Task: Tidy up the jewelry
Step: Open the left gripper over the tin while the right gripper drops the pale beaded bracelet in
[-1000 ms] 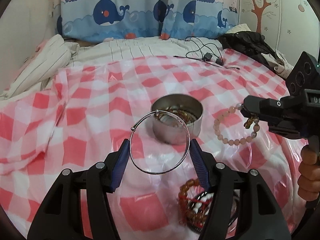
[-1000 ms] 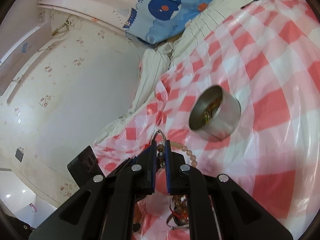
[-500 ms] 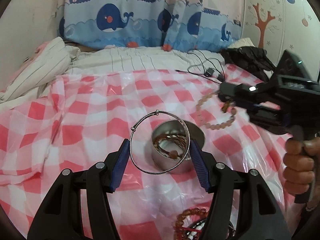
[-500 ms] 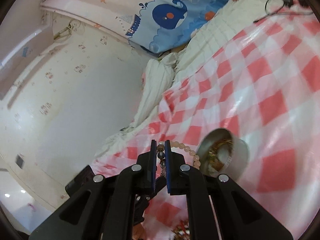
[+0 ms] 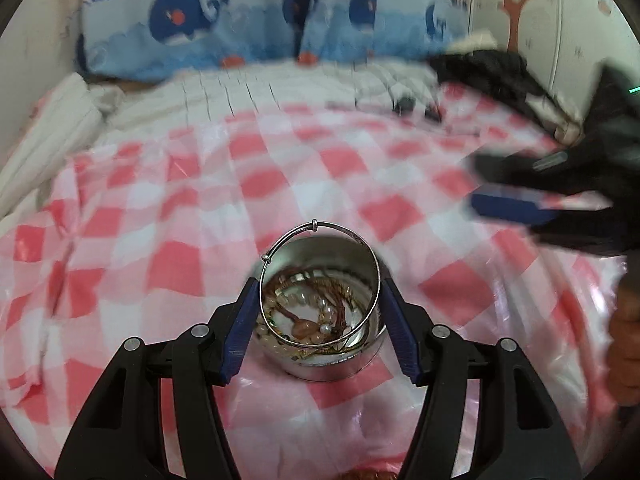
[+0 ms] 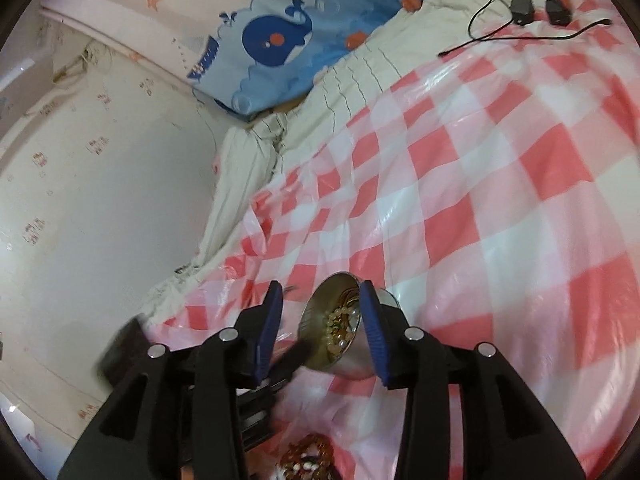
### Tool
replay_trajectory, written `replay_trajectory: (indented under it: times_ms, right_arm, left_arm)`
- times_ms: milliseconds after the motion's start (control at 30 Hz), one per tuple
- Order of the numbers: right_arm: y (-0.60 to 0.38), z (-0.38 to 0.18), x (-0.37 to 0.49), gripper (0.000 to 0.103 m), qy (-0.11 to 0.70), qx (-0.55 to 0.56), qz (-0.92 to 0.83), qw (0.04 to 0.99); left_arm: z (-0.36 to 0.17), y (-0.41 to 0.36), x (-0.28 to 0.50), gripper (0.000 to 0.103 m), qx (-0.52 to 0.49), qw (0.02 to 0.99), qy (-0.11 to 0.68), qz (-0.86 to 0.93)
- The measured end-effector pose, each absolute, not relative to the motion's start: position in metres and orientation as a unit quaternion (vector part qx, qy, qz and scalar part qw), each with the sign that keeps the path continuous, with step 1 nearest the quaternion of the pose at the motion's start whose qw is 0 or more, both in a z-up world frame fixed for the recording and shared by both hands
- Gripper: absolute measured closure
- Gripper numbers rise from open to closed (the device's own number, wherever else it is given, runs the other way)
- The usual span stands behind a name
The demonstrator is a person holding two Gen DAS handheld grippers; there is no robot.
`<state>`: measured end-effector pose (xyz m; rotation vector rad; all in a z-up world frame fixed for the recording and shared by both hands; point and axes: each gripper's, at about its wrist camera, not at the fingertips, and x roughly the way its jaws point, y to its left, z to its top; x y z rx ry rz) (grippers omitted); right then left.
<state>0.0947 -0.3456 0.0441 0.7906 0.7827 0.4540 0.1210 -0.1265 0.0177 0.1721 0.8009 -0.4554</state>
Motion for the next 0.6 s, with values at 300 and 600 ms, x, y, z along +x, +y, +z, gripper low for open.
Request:
replay_trajectory:
  times_ms: [300,600]
  right_arm:
    - [-0.347,0.038,0.042,0.053,0.371,0.383,0.212,0.819]
    - [-0.301,0.010,-0.026,0.042,0.409,0.263,0.138,0.863]
  left_arm:
    - [0.023,-0.103,0.089,0.044,0.108,0.887,0.400,-0.202]
    - [0.012,-0.054,-0.007,0.013,0.110,0.894,0.413,-0.139]
